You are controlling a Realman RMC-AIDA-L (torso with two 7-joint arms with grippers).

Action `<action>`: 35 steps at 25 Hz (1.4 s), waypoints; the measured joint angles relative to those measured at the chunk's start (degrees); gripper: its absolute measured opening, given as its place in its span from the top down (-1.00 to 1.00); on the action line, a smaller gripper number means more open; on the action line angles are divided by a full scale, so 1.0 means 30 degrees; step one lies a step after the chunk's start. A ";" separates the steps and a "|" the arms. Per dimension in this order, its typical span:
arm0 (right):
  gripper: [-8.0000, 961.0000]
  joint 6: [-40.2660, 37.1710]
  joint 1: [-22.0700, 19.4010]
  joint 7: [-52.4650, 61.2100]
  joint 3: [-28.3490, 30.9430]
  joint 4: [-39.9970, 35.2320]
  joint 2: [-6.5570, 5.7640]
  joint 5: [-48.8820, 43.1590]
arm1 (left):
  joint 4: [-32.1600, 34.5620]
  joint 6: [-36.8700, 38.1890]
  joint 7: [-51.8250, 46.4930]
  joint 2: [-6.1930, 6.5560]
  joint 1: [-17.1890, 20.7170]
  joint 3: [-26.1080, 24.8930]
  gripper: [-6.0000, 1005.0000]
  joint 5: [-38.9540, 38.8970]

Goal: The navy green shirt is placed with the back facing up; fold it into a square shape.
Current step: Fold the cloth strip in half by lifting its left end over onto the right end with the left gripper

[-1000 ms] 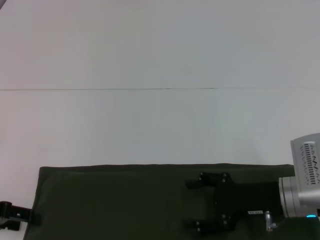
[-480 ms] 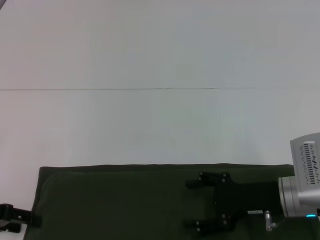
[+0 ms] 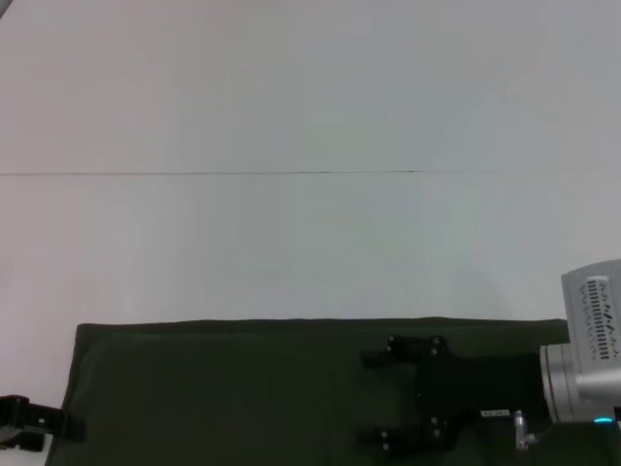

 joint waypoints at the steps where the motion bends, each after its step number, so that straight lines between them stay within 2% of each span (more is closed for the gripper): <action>1: -0.88 0.0006 -0.0001 0.0001 -0.0001 0.0003 -0.0001 0.0001 | 0.0001 0.0009 0.0004 0.0001 -0.0002 -0.0001 -0.56 0.0000; 35: -0.88 -0.0033 -0.0053 0.0008 -0.0001 0.0063 0.0001 0.0000 | -0.0232 0.0414 -0.0103 -0.0499 -0.0204 0.0328 -0.56 -0.0170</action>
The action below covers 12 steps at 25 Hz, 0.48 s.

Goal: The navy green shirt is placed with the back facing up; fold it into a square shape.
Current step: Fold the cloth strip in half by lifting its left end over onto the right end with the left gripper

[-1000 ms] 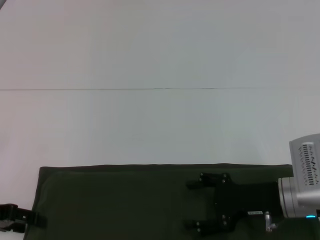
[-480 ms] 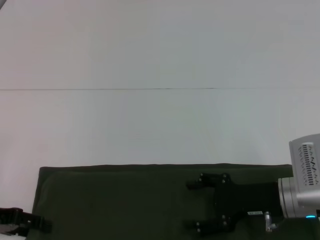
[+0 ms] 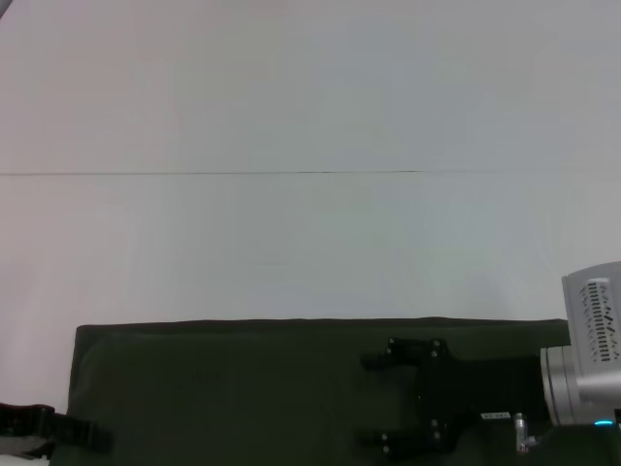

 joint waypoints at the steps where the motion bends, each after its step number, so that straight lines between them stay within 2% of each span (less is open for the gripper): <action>1: -0.88 -0.0008 -0.0002 0.0001 -0.0001 0.0000 -0.0002 0.0000 | 0.0000 -0.0015 -0.0002 -0.0017 -0.0024 -0.0006 -0.56 -0.0002; 12: -0.88 0.0049 -0.0016 0.0000 -0.0031 0.0032 -0.0002 0.0000 | -0.0033 0.0115 -0.0166 -0.0247 -0.0285 -0.0007 -0.56 -0.0595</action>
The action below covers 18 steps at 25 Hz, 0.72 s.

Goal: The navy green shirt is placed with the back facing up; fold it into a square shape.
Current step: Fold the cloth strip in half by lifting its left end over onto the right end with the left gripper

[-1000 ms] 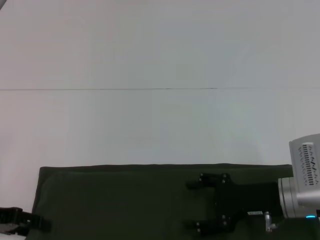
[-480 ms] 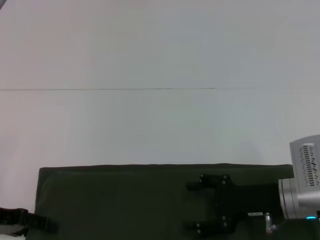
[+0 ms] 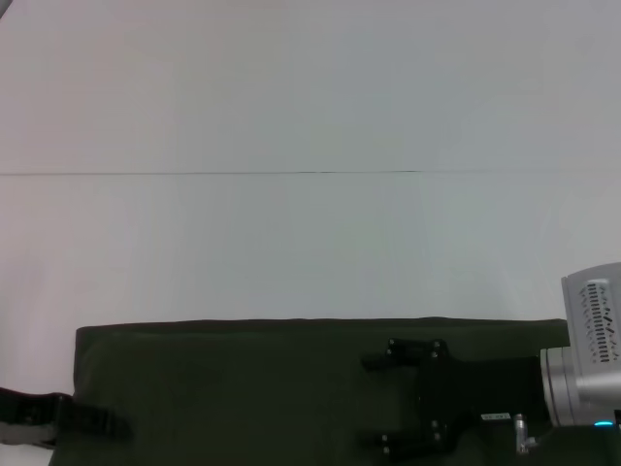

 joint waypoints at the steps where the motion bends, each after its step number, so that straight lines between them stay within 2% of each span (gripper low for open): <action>1: -0.88 0.0001 -0.0007 0.0000 0.0001 0.0000 0.0001 -0.0001 | -0.0005 0.0003 -0.0006 -0.0009 -0.0015 0.0000 -0.56 -0.0035; 17: -0.89 0.0012 0.0001 0.0000 0.0054 -0.0004 0.0001 -0.0001 | 0.0131 -0.0216 -0.0051 -0.0130 0.0007 -0.0044 -0.52 -0.0181; 18: -0.89 0.0012 0.0002 0.0000 0.0057 -0.0004 0.0001 -0.0001 | 0.0137 -0.0224 -0.0055 -0.0129 0.0009 -0.0041 -0.43 -0.0181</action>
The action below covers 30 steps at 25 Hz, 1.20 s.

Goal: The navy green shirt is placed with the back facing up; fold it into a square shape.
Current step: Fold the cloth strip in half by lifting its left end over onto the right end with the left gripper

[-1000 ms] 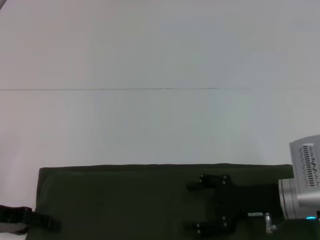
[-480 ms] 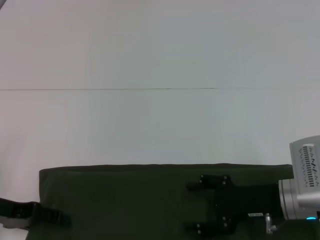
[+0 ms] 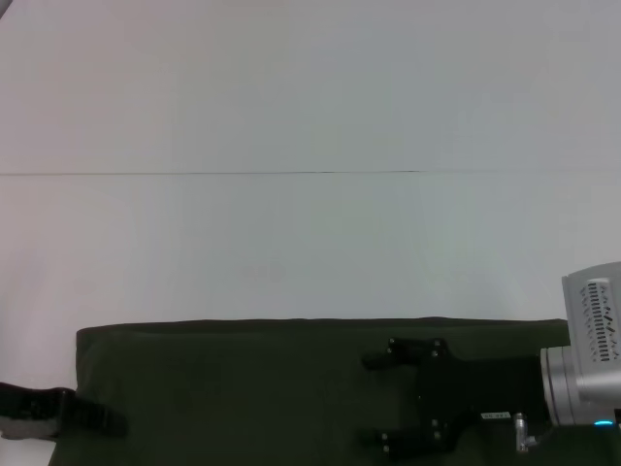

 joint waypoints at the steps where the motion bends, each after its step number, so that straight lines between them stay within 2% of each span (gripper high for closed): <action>1: -0.89 0.0000 0.0002 0.0001 0.0002 0.0000 0.0000 0.0000 | 0.0009 -0.0008 -0.0001 0.0000 0.0001 0.0013 -0.34 0.0004; 4: -0.89 -0.0001 0.0007 0.0000 0.0004 -0.0001 0.0000 0.0000 | 0.0033 -0.0100 -0.0008 -0.0037 -0.0020 0.0113 -0.08 0.0105; 13: -0.89 -0.0002 0.0008 0.0000 0.0004 0.0000 0.0000 0.0000 | 0.0016 -0.0275 -0.0149 0.0072 -0.0023 0.0042 0.38 0.0065; 18: -0.89 -0.0011 0.0036 0.0000 -0.0019 -0.0047 -0.0001 0.0000 | -0.0023 -0.0253 -0.0174 0.0115 -0.0068 0.0030 0.84 0.0022; 30: -0.89 -0.0003 0.0018 -0.0026 0.0073 -0.0038 -0.0001 0.0000 | 0.0073 0.0657 -0.0196 0.0004 -0.0363 0.0009 0.90 -0.0477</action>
